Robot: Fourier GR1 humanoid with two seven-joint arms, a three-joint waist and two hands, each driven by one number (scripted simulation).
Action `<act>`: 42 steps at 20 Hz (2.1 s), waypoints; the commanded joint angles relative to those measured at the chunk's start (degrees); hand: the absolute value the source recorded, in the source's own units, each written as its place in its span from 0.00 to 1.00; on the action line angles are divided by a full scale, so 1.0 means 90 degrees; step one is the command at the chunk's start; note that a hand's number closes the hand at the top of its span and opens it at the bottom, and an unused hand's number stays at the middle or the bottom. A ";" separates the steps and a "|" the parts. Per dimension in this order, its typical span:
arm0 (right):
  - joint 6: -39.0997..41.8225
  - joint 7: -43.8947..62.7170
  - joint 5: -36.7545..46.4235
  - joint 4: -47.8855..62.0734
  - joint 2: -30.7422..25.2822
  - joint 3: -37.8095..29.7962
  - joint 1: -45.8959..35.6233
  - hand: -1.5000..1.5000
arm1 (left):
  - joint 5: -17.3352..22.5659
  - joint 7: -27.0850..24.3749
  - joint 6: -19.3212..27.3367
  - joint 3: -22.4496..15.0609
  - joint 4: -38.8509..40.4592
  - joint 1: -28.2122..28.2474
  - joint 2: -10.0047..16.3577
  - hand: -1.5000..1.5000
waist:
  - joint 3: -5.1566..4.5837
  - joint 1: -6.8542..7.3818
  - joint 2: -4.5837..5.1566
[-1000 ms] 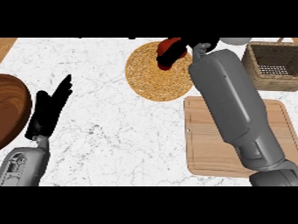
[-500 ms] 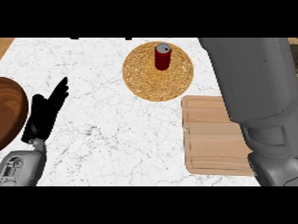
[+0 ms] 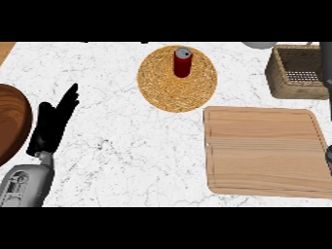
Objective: Pick the bell pepper from the cutting board and place it in the basket
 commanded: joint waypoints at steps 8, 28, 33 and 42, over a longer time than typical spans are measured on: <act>0.1261 -0.0467 0.1122 0.1727 -0.1698 0.0800 -0.0390 1.00 | 0.0048 0.0163 -0.0040 0.0079 -0.0034 -0.0101 0.0036 0.50 | -0.0005 0.0011 0.0050; 0.0799 -0.3052 0.1117 0.2940 -0.3320 0.0451 0.0988 1.00 | 0.0021 0.0020 -0.0033 0.0174 0.0154 -0.0158 -0.0030 0.50 | 0.0009 -0.0029 0.0033; 0.0458 -0.3305 0.1222 0.3229 -0.3176 0.0492 0.1280 1.00 | -0.0089 -0.0292 -0.0039 0.0034 0.0140 0.0077 -0.0129 0.50 | 0.0008 0.0049 0.0053; 0.0003 -0.3100 0.0387 0.3659 -0.3119 -0.0470 0.1774 0.00 | -0.0104 0.0104 -0.0034 -0.0049 -0.0430 0.0203 -0.0153 0.50 | 0.0015 0.0102 0.0042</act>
